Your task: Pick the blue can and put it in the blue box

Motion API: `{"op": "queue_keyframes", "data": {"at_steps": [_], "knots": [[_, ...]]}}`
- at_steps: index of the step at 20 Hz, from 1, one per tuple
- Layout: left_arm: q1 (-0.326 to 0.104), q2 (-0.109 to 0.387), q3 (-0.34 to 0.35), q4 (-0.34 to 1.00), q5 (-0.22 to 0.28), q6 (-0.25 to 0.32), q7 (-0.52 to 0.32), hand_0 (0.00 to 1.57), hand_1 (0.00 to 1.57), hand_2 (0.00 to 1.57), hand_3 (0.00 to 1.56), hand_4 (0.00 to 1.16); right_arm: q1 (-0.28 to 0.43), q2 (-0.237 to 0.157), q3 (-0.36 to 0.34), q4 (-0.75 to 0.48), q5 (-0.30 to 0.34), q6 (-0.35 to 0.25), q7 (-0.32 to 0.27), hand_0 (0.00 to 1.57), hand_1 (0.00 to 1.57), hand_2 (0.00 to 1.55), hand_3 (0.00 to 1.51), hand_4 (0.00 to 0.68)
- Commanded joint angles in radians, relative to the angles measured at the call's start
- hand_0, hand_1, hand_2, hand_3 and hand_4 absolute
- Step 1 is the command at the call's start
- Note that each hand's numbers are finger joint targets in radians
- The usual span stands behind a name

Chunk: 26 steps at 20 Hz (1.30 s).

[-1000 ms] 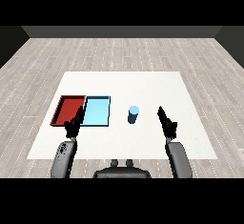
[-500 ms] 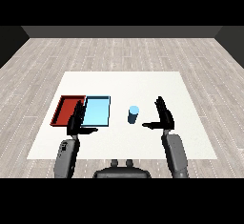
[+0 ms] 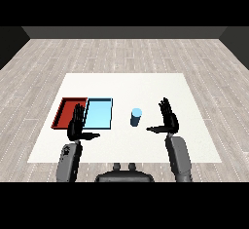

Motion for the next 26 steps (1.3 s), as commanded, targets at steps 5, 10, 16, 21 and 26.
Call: {"op": "queue_keyframes", "data": {"at_steps": [5, 10, 16, 21, 26], "knots": [[0.04, -0.021, -0.026, -0.029, 0.0, 0.019, -0.019, 0.0, 0.0, 0.0, 0.0, 0.0, -0.069, -0.03, -0.047, 0.088, -0.017, 0.01, -0.017, 0.0, 0.0, 0.0, 0.0, 0.0], [-0.031, 0.02, 0.028, 0.028, 0.044, -0.016, 0.004, 0.0, 0.0, 0.0, 0.0, 0.0, -0.089, 0.018, -0.027, 0.162, -0.026, -0.013, -0.022, 0.0, 0.0, 0.0, 0.0, 0.0], [-0.031, 0.04, 0.037, 0.03, 0.05, -0.021, 0.002, 0.0, 0.0, 0.0, 0.0, 0.0, -0.112, 0.028, -0.031, 0.3, -0.034, 0.018, -0.081, 0.0, 0.0, 0.0, 0.0, 0.0], [-0.082, 0.026, 0.042, 0.061, 0.047, 0.008, 0.005, 0.0, 0.0, 0.0, 0.0, 0.0, -0.137, 0.0, -0.063, 0.267, -0.08, 0.001, 0.015, 0.0, 0.0, 0.0, 0.0, 0.0], [0.059, -0.031, -0.029, -0.052, 0.019, 0.035, -0.048, 0.0, 0.0, 0.0, 0.0, 0.0, -0.153, 0.003, -0.062, 0.376, -0.073, 0.008, -0.05, 0.0, 0.0, 0.0, 0.0, 0.0]]}}
